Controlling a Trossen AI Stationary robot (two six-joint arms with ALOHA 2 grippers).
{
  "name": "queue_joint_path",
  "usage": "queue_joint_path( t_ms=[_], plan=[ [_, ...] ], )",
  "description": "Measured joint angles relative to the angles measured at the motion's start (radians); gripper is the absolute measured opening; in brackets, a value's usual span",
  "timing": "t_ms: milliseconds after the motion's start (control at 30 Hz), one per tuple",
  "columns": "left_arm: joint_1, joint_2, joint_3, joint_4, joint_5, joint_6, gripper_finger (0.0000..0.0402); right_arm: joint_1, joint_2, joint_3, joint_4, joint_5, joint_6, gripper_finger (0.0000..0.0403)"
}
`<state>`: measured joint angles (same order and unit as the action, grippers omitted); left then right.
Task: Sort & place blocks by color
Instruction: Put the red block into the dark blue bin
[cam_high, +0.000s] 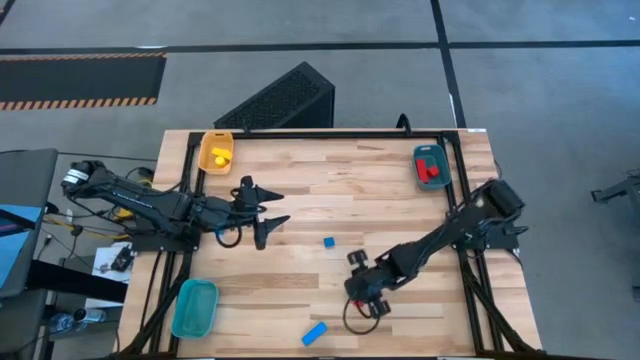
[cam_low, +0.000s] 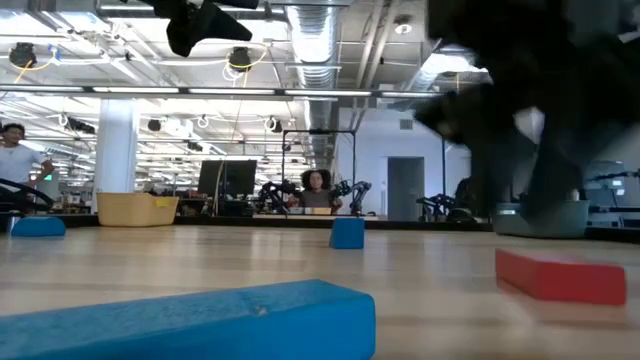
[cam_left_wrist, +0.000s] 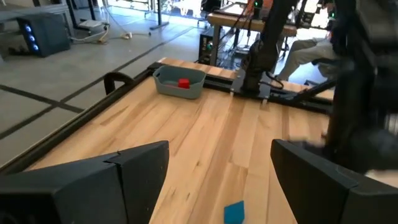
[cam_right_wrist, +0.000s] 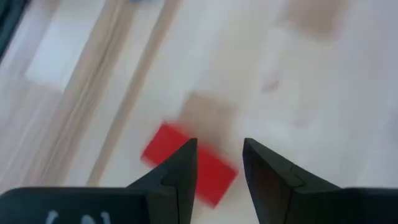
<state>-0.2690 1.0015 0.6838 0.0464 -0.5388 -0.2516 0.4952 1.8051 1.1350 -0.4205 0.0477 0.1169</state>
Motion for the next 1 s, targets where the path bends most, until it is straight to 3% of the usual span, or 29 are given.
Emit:
queue_joint_path(
  t_ms=[133,267,333,767,900,1000],
  plan=[
    [-0.030,-0.049,0.001,-0.006,-0.111,-0.017,0.0274,0.003,-0.070,0.001,-0.066,0.051,0.022,0.0153],
    [-0.080,-0.076,0.002,-0.007,-0.295,-0.018,0.0274,0.013,-0.072,0.002,-0.003,-0.012,-0.009,0.0165],
    [-0.101,-0.078,0.000,-0.006,-0.338,-0.005,0.0274,0.023,-0.054,0.004,0.004,-0.015,-0.044,0.0173],
    [-0.100,-0.078,0.001,0.029,-0.348,0.023,0.0274,0.021,0.060,0.008,-0.122,-0.009,-0.231,0.0224],
    [-0.100,-0.078,0.001,0.031,-0.348,0.023,0.0274,0.021,0.066,0.021,-0.118,0.044,-0.342,0.0229],
    [-0.100,-0.078,0.001,0.031,-0.348,0.023,0.0274,0.028,0.070,0.052,-0.127,0.168,-0.427,0.0234]
  ],
)
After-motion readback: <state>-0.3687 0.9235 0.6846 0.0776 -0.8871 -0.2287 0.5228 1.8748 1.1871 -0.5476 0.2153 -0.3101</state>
